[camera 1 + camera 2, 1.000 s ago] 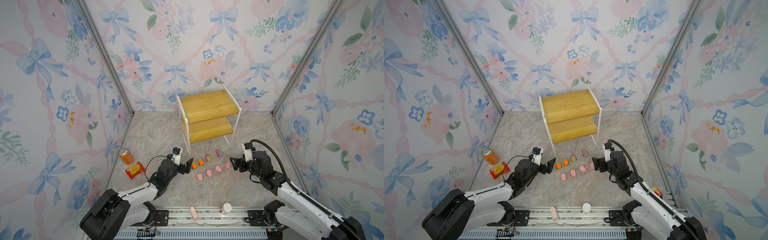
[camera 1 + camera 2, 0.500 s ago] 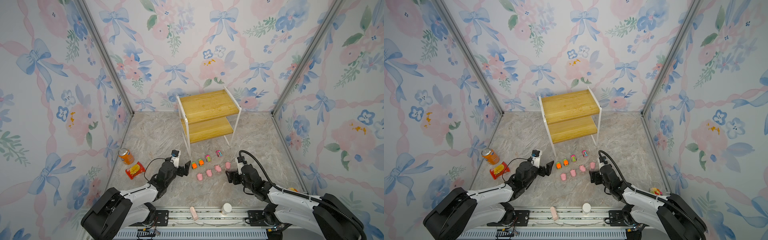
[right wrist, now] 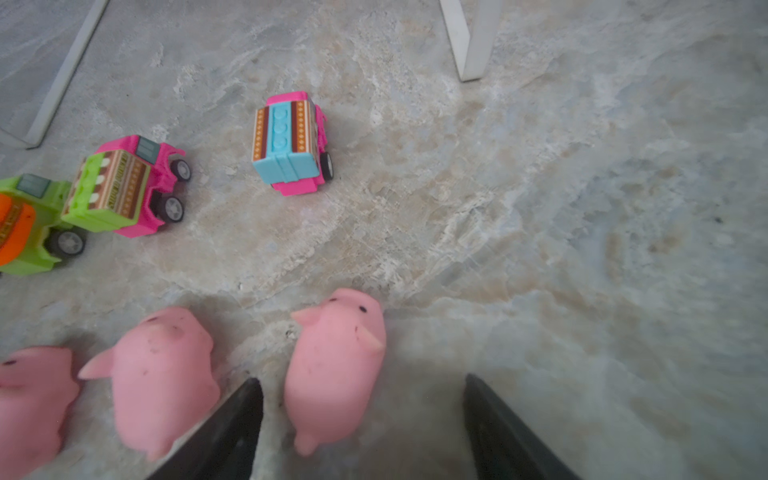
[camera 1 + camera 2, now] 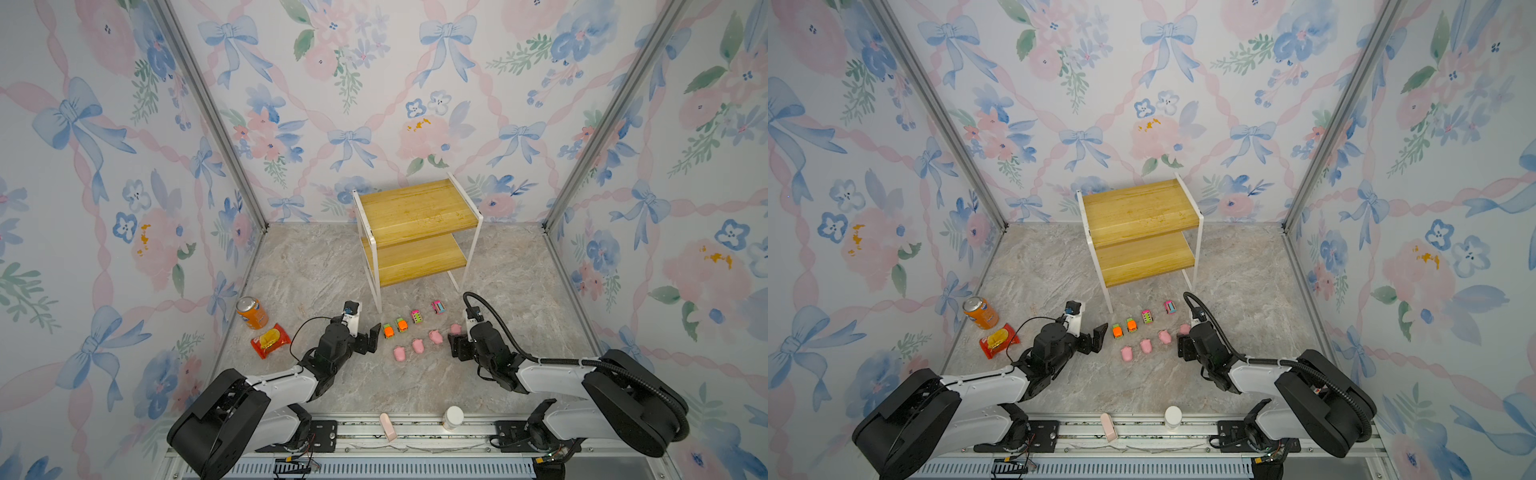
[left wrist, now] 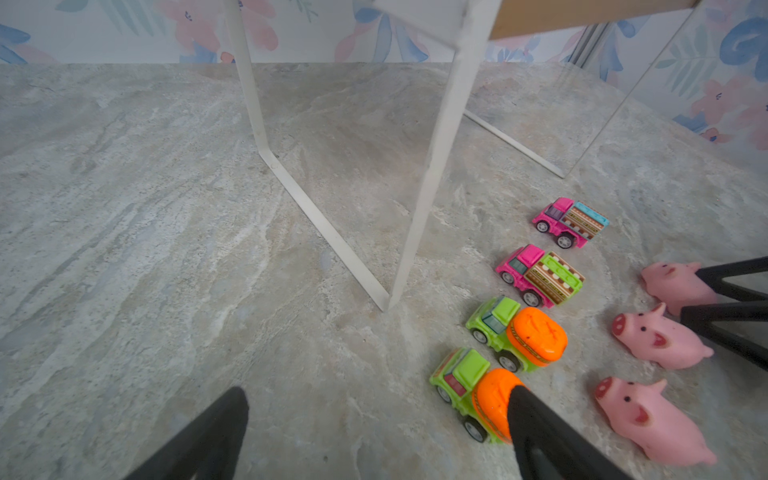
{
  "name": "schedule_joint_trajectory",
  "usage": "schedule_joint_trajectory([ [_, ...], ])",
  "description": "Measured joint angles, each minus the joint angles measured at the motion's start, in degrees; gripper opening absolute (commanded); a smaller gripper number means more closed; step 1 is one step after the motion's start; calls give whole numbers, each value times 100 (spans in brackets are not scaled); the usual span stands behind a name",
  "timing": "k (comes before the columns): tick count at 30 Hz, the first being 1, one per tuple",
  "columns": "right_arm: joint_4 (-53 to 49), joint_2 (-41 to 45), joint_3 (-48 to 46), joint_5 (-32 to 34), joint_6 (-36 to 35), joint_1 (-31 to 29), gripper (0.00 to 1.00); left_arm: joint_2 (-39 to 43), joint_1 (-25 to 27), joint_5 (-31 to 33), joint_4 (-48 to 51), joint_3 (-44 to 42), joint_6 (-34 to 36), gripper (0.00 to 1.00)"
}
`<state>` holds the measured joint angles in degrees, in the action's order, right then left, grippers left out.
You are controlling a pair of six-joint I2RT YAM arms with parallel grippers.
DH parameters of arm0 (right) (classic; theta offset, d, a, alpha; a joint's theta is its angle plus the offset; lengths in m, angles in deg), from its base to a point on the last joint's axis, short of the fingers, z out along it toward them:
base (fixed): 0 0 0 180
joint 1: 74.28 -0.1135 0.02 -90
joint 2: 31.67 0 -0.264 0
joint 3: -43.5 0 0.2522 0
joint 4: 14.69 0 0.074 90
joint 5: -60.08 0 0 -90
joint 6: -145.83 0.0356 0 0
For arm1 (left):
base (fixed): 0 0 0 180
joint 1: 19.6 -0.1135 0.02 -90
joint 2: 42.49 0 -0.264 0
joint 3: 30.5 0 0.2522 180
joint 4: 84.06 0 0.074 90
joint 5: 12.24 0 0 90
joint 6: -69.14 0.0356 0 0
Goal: Place and organize the plastic toys onto the shelf
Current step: 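Lower the right gripper onto the nearest pink pig and close it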
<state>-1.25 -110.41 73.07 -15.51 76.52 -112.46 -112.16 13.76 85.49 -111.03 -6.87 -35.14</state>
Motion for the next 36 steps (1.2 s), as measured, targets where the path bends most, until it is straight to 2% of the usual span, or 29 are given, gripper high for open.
schedule_joint_trajectory([
  [3,201,-197,63,-70,-83,101,72,-20,0,0,-11,-2,0,98],
  [8,424,-350,90,-356,-251,387,56,-20,0,0,-52,-13,2,98],
  [15,638,-634,269,-1012,-297,822,47,-20,0,-4,-81,-39,4,98],
  [22,741,-743,317,-1279,-319,846,42,-15,0,-4,-96,-42,4,98],
  [26,741,-743,317,-1340,-315,846,43,-15,0,-4,-96,-44,4,98],
  [32,730,-697,291,-1327,-313,769,46,-15,0,-4,-96,-46,7,98],
  [36,706,-686,282,-1202,-313,684,42,-15,0,-9,-96,-46,7,98],
])
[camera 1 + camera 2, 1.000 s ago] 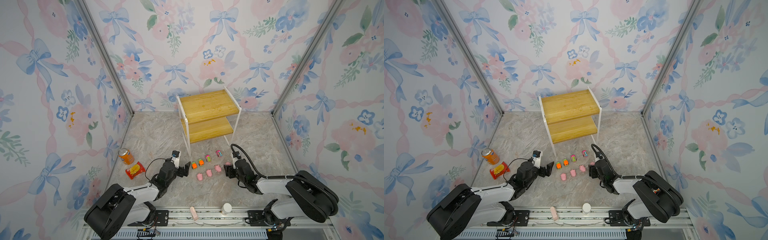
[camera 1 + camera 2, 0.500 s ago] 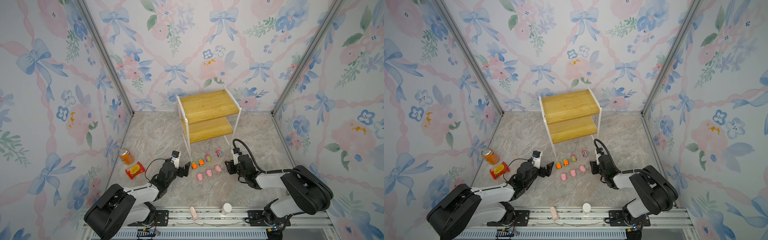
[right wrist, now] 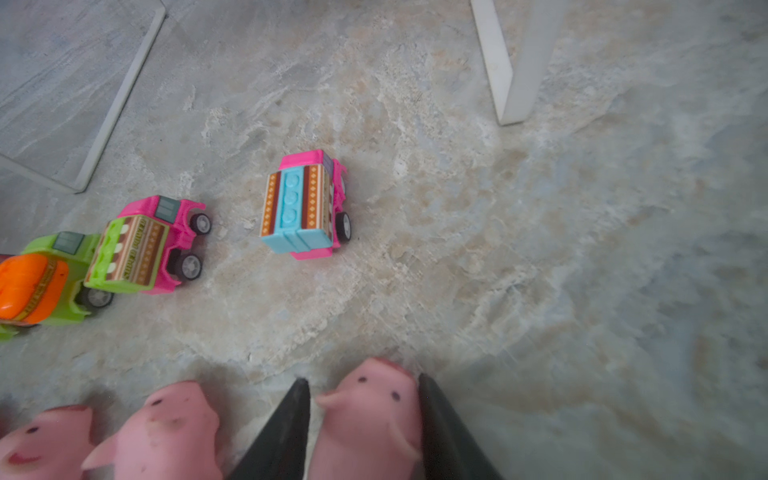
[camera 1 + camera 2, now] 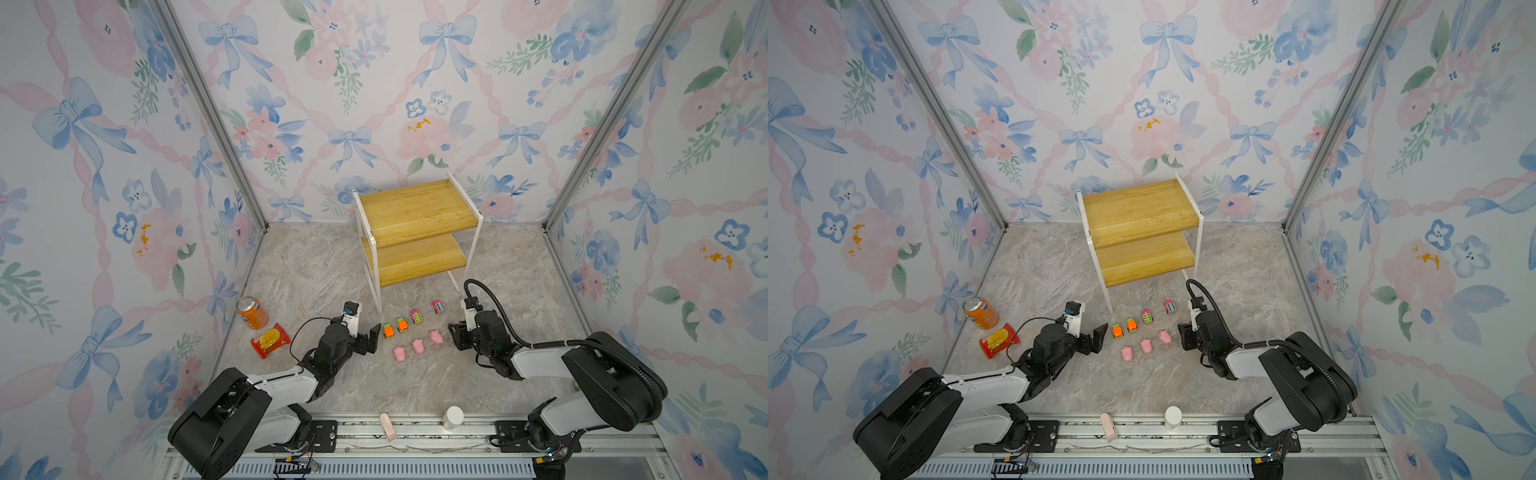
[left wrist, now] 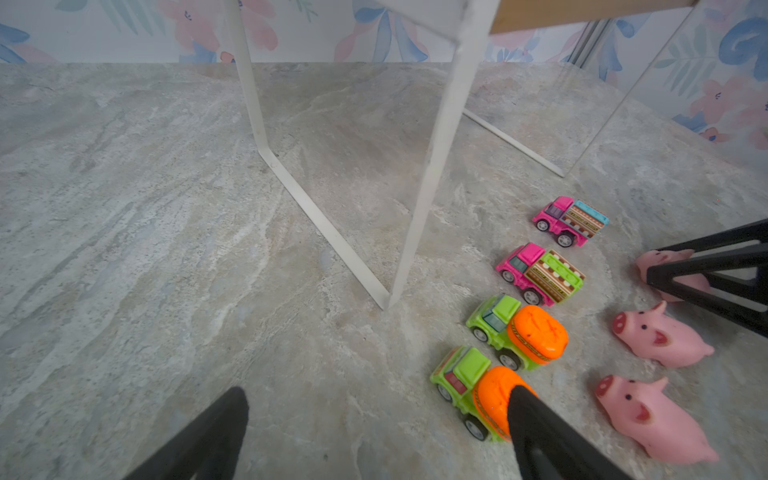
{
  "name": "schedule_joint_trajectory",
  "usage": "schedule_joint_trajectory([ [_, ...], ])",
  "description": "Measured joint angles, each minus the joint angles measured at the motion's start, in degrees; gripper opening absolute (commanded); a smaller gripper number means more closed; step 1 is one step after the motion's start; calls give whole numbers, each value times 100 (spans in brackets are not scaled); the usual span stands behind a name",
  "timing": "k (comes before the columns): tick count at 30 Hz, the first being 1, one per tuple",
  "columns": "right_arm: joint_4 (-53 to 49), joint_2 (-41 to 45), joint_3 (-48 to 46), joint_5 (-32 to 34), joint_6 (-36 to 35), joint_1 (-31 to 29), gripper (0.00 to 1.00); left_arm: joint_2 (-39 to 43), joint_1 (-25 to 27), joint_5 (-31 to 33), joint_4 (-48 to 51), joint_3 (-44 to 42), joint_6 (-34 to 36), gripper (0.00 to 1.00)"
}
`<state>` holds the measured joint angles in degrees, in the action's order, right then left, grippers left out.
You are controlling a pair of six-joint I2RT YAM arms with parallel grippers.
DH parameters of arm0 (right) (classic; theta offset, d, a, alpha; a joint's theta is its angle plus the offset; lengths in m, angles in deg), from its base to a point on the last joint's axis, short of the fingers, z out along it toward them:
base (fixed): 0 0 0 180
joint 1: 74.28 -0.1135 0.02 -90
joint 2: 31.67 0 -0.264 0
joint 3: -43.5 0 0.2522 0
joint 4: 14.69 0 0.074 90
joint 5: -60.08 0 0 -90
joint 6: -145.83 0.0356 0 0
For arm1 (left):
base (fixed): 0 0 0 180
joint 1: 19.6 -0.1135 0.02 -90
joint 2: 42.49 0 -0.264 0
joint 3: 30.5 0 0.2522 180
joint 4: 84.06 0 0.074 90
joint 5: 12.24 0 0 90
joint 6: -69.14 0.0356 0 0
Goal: Place and organize the plastic toys onto the shelf
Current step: 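Lower the right gripper onto the nearest pink pig and close it, then lift the pink pig with the right gripper and carry it to the lower shelf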
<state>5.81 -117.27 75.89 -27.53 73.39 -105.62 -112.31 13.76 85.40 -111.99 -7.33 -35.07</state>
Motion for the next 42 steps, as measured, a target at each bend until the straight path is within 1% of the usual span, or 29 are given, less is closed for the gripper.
schedule_joint_trajectory([
  [11,-98,96,-55,227,4,-142,30,-17,0,-61,-4,0,2,98],
  [30,-278,192,-31,164,-90,-151,23,-15,0,-105,-4,0,2,98],
  [36,-358,214,17,-2,-179,-140,20,-17,0,-105,-4,0,2,98],
  [38,-378,216,33,-127,-214,-133,16,-17,0,-105,-4,0,2,98],
  [42,-444,251,44,-452,-267,-96,16,-17,0,-111,-4,0,2,98],
])
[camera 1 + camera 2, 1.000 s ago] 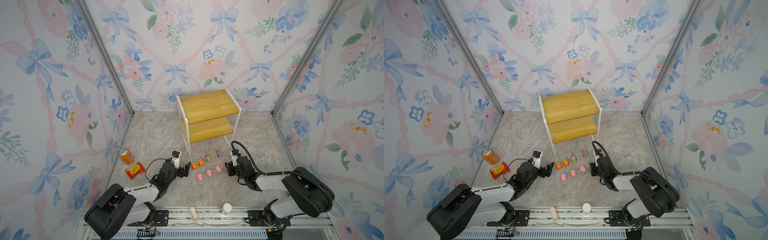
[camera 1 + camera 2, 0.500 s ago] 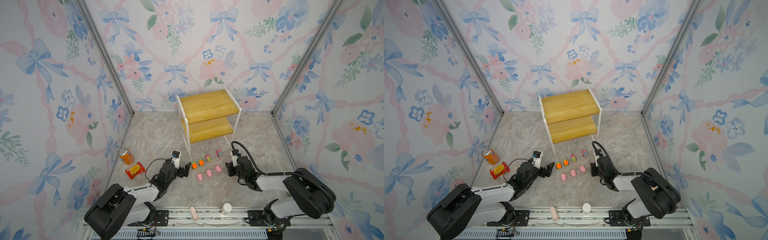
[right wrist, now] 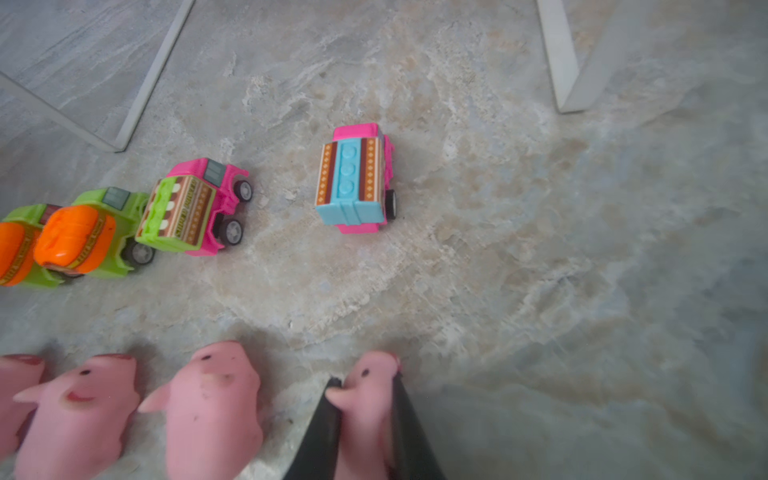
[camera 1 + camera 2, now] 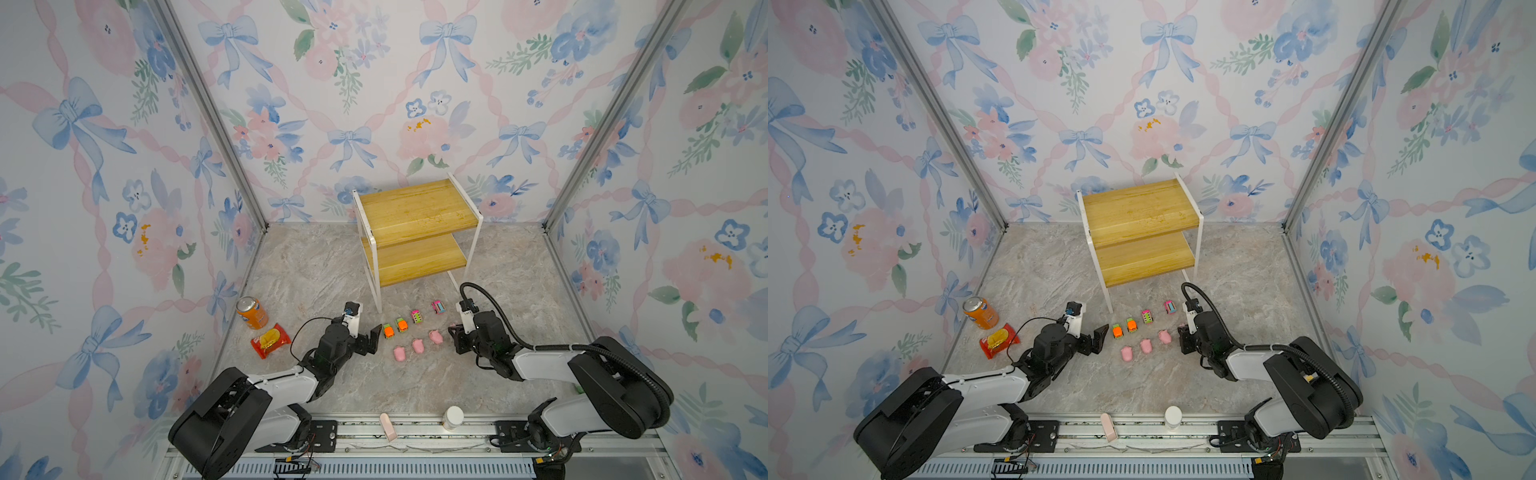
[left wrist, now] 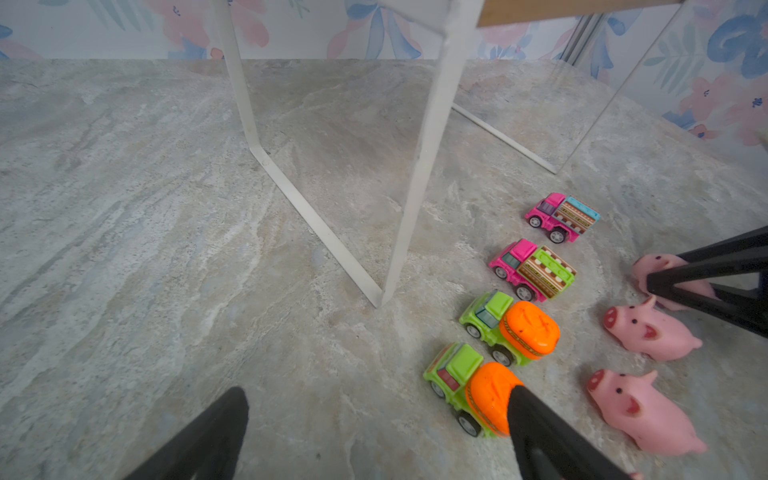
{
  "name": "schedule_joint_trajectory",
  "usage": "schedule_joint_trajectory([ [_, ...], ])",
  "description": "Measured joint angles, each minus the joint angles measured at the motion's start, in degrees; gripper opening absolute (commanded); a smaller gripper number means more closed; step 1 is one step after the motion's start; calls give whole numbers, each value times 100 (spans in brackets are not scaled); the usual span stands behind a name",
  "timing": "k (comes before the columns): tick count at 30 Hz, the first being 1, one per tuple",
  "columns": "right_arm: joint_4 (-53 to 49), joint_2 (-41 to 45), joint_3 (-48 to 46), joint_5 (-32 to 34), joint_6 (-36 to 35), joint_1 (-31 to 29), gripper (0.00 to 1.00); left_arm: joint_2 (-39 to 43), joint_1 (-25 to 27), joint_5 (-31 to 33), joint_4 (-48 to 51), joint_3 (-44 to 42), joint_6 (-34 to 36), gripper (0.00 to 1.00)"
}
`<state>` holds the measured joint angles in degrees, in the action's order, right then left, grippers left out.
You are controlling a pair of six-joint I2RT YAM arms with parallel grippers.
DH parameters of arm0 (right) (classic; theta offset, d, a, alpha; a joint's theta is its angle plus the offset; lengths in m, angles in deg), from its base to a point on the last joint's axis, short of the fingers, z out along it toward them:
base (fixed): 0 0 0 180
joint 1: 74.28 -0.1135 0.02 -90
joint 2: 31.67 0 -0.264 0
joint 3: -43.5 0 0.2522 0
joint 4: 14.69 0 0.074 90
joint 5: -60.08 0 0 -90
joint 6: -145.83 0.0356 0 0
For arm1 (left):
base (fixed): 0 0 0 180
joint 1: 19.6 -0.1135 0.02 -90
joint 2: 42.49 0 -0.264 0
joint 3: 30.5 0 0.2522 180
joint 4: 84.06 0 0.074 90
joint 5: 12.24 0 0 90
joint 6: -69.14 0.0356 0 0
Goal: Place and organize the plastic toys onto the shelf
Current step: 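Lift the pink pig with the right gripper and carry it to the lower shelf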
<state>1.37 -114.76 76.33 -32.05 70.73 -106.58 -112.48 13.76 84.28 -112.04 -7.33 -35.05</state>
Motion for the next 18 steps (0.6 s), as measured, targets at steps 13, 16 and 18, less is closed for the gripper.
schedule_joint_trajectory([
  [13,-632,326,133,-356,-105,4,17,0,0,-15,0,0,0,98],
  [16,-986,590,295,-391,-197,4,17,0,0,-15,2,0,2,98],
  [18,-1285,826,476,-396,-295,4,18,0,0,-15,0,0,0,98],
])
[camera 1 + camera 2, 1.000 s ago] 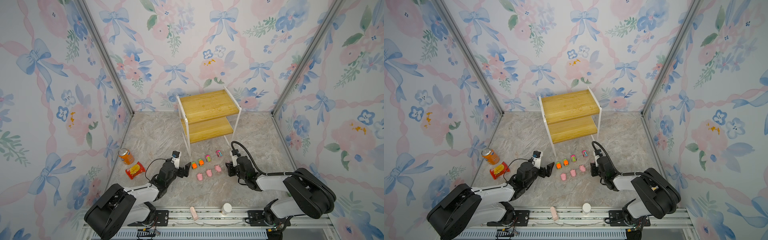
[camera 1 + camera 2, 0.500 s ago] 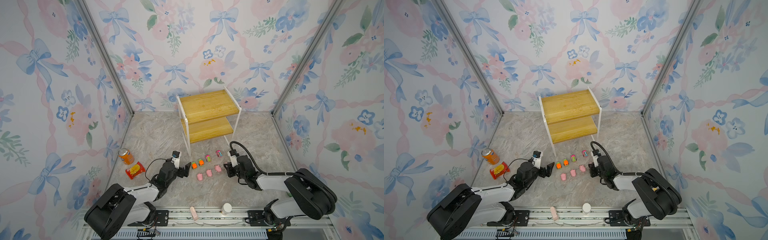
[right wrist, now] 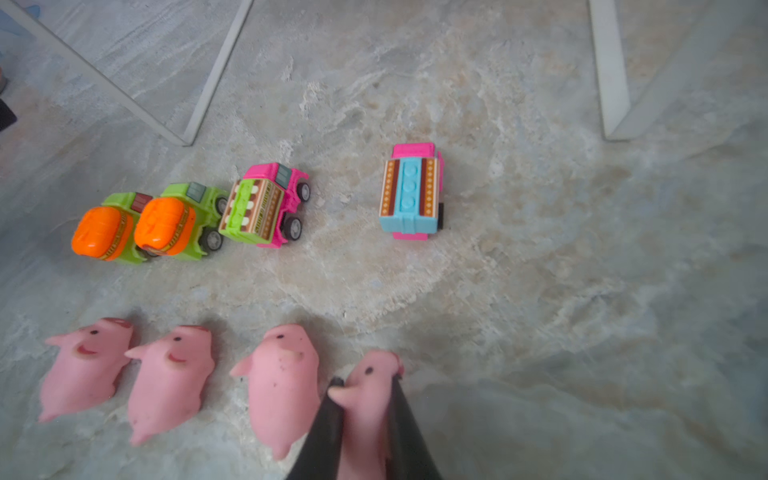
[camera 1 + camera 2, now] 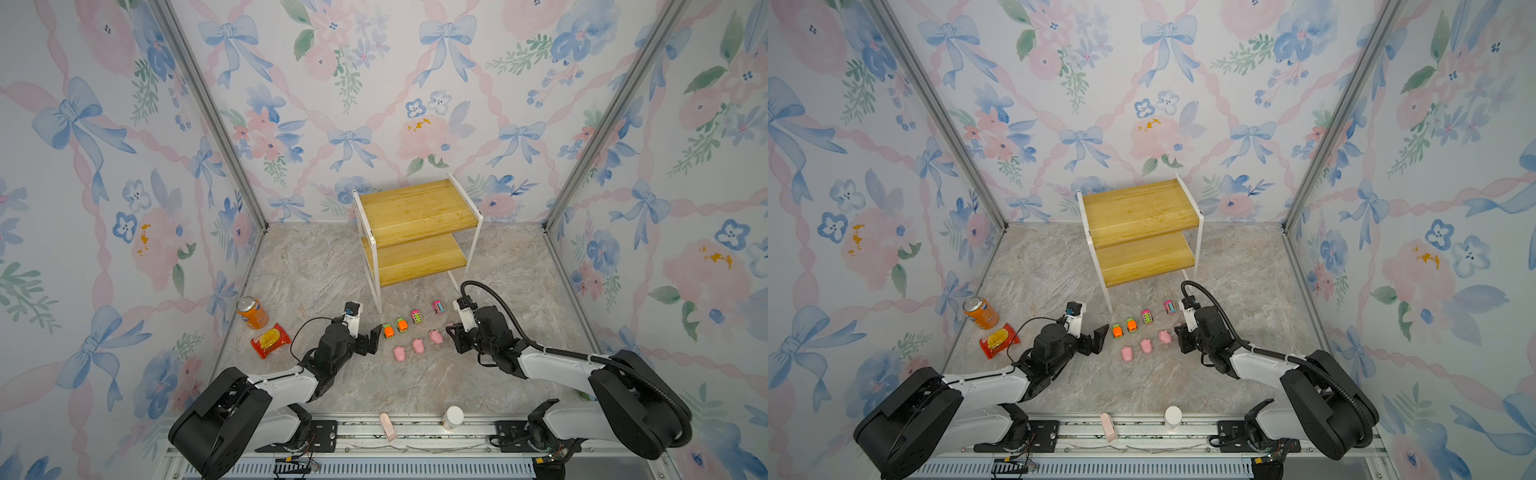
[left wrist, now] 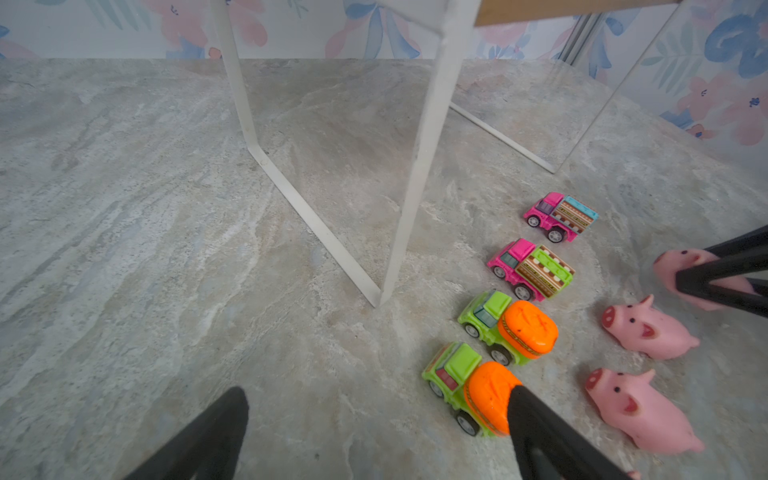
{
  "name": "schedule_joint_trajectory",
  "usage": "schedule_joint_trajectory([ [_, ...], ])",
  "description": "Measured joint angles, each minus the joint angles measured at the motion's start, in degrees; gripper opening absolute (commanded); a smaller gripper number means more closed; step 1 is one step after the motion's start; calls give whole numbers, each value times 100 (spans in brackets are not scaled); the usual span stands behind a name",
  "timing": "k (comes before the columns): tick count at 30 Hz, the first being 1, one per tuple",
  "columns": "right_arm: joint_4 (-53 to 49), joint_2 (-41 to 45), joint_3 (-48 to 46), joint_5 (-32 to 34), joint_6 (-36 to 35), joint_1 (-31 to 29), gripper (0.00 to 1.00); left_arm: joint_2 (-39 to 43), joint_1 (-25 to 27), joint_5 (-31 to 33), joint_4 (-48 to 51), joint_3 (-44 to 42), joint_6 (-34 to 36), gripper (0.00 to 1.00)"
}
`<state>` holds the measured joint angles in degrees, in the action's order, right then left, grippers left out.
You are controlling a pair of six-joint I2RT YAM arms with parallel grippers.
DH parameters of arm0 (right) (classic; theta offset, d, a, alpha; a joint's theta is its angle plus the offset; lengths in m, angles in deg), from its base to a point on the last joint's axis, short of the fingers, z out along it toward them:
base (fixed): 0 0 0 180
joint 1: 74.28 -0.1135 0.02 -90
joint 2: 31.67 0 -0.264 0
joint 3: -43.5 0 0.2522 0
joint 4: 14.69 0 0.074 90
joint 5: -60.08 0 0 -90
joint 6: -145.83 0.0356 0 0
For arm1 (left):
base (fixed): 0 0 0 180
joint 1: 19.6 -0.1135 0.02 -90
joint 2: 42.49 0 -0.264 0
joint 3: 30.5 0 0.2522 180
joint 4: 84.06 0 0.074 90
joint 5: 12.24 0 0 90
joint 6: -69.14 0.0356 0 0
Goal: Place and organize the plastic toys onto the shelf
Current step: 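Lift the pink pig with the right gripper and carry it to the lower shelf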
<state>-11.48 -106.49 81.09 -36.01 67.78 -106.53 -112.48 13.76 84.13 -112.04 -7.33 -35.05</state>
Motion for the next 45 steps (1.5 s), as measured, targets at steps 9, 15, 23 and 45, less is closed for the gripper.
schedule_joint_trajectory([
  [9,-1137,831,1110,-192,-706,352,19,0,0,-26,0,0,2,98],
  [15,-1429,859,1718,-446,-1141,872,21,0,0,-37,0,0,2,98],
  [23,-1462,417,2284,-647,-1458,1047,21,0,0,-42,0,0,20,98],
  [45,-682,-452,2872,-402,-1412,984,22,-175,0,-177,-17,129,216,98],
])
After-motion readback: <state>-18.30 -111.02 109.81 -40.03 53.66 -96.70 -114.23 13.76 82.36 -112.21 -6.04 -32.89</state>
